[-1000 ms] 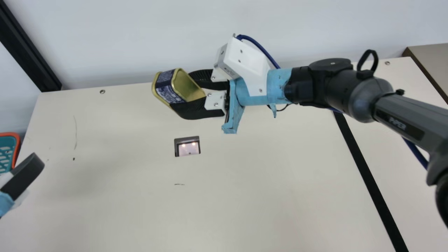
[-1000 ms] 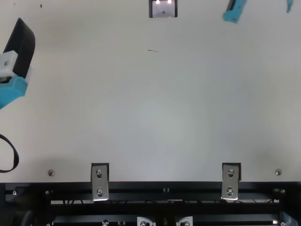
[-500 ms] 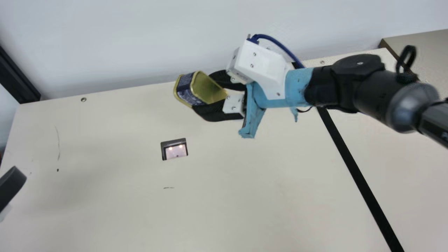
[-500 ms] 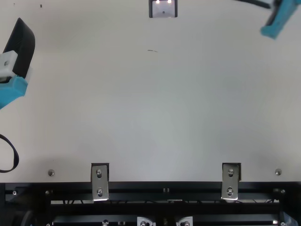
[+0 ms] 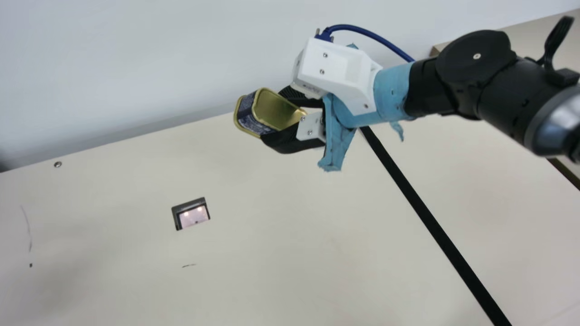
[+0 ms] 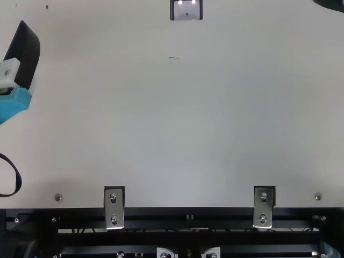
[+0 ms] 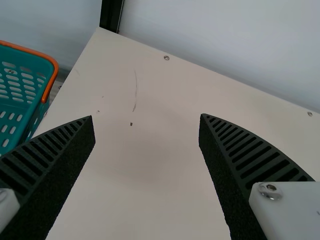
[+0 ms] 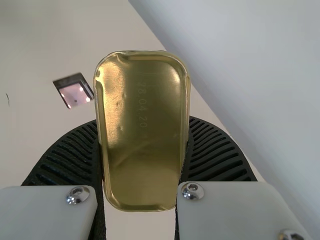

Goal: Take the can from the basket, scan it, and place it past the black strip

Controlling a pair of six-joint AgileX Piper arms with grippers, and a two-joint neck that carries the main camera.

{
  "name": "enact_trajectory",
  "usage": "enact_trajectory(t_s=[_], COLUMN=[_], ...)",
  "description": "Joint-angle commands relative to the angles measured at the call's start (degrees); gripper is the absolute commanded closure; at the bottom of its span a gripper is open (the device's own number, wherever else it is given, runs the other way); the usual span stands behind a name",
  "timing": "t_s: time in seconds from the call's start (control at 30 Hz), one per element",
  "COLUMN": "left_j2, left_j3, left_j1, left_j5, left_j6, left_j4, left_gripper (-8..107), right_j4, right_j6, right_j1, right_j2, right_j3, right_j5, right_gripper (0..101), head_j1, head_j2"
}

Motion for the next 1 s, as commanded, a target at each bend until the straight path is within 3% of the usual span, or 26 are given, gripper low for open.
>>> enact_trajectory(t_s=[0.0,0.23,0.5,0.77,0.97], left_j2=[0.0,0.0,0.0,0.0,0.0], left_j3=[0.0,0.0,0.0,0.0,0.0], left_j1=[0.0,0.0,0.0,0.0,0.0], left_j5=[0.0,0.0,0.0,0.0,0.0], left_j6=[0.0,0.0,0.0,0.0,0.0], left_j4=[0.0,0.0,0.0,0.0,0.0], left_gripper=[9,9,9,9,9], right_j4=[-5.5,-20.5,-36.5,-48.0,-53.6], right_j6=[3.4,12.4,19.7,23.1,24.5], right_j1=[-1.3,-5.6,-8.0,-8.8,-9.4], right_j2=[-0.8,-2.7,-1.8,1.6,4.0], right_j3=[0.1,-0.5,-4.8,-9.0,-11.0], right_j5=[-0.4,1.8,6.5,10.2,11.8], right_gripper=[101,101,101,101,101], head_j1=[-1.6,-1.6,-1.6,-1.6,-1.6], head_j2=[-0.6,-0.6,-0.6,-0.6,-0.6])
